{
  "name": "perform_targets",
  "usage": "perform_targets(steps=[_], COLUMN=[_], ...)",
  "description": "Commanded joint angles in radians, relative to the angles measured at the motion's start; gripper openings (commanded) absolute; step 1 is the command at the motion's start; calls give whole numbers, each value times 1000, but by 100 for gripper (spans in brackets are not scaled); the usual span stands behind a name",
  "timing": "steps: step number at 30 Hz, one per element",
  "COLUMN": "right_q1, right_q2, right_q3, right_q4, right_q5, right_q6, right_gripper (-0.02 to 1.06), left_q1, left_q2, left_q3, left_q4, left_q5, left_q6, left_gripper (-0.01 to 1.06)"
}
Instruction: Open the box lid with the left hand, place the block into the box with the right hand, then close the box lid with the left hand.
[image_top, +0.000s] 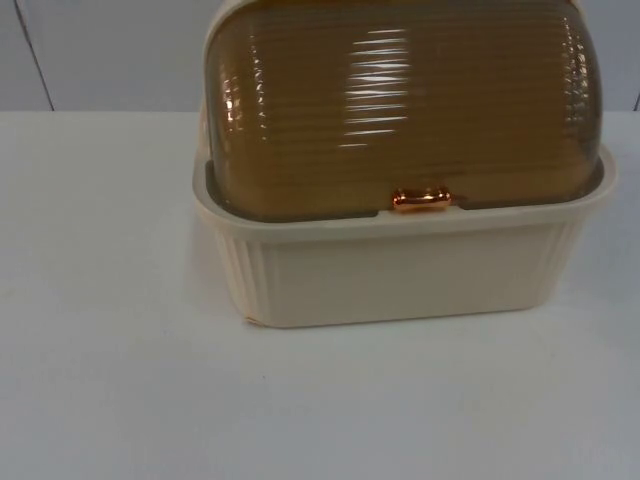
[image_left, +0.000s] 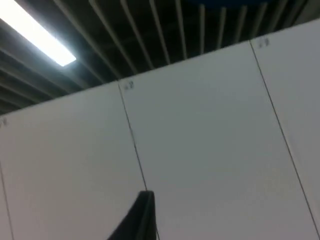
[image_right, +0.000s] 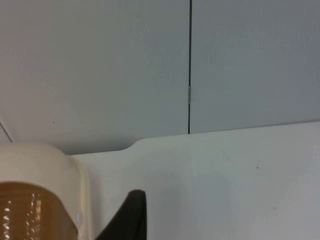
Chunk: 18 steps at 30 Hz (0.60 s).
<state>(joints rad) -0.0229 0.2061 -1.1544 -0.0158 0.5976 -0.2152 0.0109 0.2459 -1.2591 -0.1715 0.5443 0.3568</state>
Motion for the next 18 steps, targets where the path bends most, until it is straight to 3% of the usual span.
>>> perform_targets(steps=[1,5,10,18], right_q1=[-2,-2,-2,-2], right_q2=[-40,-122,-177,-201], right_q3=[-3,-3,-34,-83], right_q4=[16,16,36,112], right_q5=[49,114,218,260], right_q6=[-19,-25,-9,-9], right_gripper=[103,103,103,103], left_q1=[4,26,62,48], left_q2=[-24,-63,-144,-244], left_q3=[-44,-98,-101,-101], left_q4=[21,96,115,52], left_q5=[30,130,162,203], left_q6=[-33,-53,-103,-70], left_gripper=[103,103,103,103])
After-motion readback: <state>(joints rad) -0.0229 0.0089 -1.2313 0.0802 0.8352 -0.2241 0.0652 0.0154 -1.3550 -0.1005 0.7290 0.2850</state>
